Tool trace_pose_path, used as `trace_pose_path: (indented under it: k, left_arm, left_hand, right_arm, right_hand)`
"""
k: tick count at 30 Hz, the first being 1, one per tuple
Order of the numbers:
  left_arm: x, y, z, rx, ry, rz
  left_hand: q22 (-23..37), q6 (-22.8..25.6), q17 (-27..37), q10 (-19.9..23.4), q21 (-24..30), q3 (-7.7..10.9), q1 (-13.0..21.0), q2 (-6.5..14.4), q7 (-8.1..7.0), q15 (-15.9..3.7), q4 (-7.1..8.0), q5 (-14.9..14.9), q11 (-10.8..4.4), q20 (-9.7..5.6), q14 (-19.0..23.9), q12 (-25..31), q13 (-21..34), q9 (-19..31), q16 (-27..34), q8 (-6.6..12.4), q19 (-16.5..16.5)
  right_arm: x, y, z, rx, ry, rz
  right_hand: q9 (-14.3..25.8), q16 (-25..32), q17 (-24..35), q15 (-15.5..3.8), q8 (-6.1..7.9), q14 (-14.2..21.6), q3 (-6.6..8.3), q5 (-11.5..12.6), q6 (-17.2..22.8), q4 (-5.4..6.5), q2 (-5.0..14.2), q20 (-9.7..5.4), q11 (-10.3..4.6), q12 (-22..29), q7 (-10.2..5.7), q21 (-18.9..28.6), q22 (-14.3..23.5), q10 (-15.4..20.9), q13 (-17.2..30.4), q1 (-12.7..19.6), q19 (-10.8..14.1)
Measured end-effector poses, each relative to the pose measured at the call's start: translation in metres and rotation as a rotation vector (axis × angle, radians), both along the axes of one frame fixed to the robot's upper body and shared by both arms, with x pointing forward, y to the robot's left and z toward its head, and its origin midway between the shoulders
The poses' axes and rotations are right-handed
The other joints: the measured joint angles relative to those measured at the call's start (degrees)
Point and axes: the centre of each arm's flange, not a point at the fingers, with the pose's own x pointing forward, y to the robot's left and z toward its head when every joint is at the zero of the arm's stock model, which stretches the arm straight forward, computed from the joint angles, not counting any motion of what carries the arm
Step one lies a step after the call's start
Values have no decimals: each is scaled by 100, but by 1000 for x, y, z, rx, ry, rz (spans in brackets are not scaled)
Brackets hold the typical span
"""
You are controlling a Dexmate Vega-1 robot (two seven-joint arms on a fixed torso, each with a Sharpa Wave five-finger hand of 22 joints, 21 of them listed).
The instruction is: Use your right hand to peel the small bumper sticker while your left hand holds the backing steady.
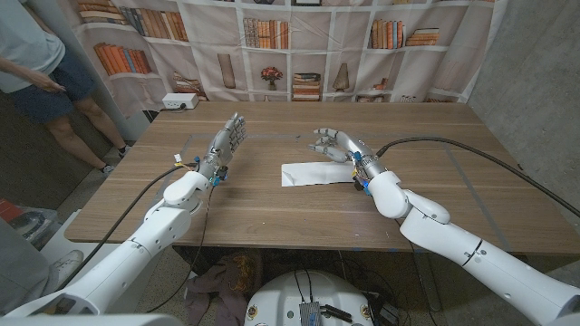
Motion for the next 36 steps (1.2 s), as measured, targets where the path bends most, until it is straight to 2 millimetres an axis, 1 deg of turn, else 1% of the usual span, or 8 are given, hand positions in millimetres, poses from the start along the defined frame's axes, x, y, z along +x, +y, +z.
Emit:
trace_pose_path:
  k: [4, 7, 14, 16, 20, 26, 34, 36]
  left_arm:
    - [-1, 0, -1, 0, 0, -1]
    - [-2, 0, -1, -1, -2, 0]
    - [-3, 0, -3, -3, 0, 2]
    - [-3, 0, -4, -4, 1, 2]
    - [-4, -1, -5, -5, 2, 1]
    - [-5, -2, -7, -7, 5, 1]
    - [-6, -1, -9, -14, 7, 4]
    - [-6, 0, -9, -17, 5, 8]
  left_hand:
    - [0, 0, 0, 0, 0, 0, 0, 0, 0, 0, 0, 0, 0, 0, 0, 0, 0, 0, 0, 0, 0]
    - [0, 0, 0, 31, 0, 0, 0, 0, 0, 0, 0, 0, 29, 0, 0, 0, 0, 0, 0, 0, 0]
    - [0, 0, 0, 31, 0, 0, 0, 0, 0, 0, 0, 0, 29, 0, 0, 0, 0, 1, 0, 0, 0]
    - [0, 0, 0, 31, 0, 0, 0, 0, 0, 0, 0, 0, 29, 0, 0, 0, 0, 1, 0, 0, 0]
    - [0, 0, 0, 31, 0, 0, 0, 0, 0, 0, 0, 0, 30, 0, -1, 0, 0, 1, 0, 0, 0]
    - [0, 0, 0, 30, 0, 0, 31, 31, 0, 0, 0, 0, 30, 1, -1, 0, 0, 1, 0, 0, -1]
    - [0, 21, 0, 30, 0, 0, 31, 31, -21, 1, 0, 0, 30, 1, -1, 0, 0, 1, 0, 0, -1]
    - [0, 45, 0, 30, 0, 0, 31, 31, 2, 3, 0, 0, 30, 1, -4, 0, 0, 1, 0, 0, -1]
  right_arm:
    - [0, 4, -2, -24, 6, -1]
    - [-1, 6, -3, -45, 6, -5]
    - [-2, 12, -7, -84, 6, -13]
    - [-2, 13, -8, -90, 4, -16]
    - [-4, 18, -12, -106, -3, -18]
    - [-6, 26, -15, -123, -12, -14]
    - [-6, 33, -18, -148, -28, -24]
    - [-6, 35, -18, -153, -27, -23]
  right_hand:
    - [0, 0, 0, -1, 35, 0, 0, -19, 31, 0, 0, 0, 0, 0, 31, 0, 0, 0, 0, 0, 0]
    - [0, 0, 0, -1, 35, 0, 0, -44, 31, 0, 0, 0, 31, 0, 31, 0, 0, 30, 21, 0, 0]
    - [0, 0, 27, 19, 35, 20, 0, -45, 124, 0, 0, 0, -8, 42, 19, 27, 25, 116, 21, 0, -1]
    - [-6, 0, 27, 7, 35, 32, 0, -44, 124, 0, 0, 0, 22, 63, 19, 28, 45, 145, 21, 0, -1]
    - [-15, 22, 26, -11, 35, 50, 0, -44, 155, 0, 0, 0, 10, 62, 51, 64, 54, 194, 21, 0, -1]
    - [-15, 22, 53, 19, 35, 80, 0, -44, 155, 0, 0, 0, -21, 84, 50, 67, 54, 226, 21, 0, -1]
    - [-15, 22, 54, 18, 35, 81, 0, -44, 185, 0, -23, 0, -21, 84, 81, 91, 77, 225, 44, 22, -1]
    - [-15, 22, 52, 3, 35, 66, 0, -44, 185, 0, -27, 0, 3, 84, 81, 91, 77, 202, 44, 27, -1]
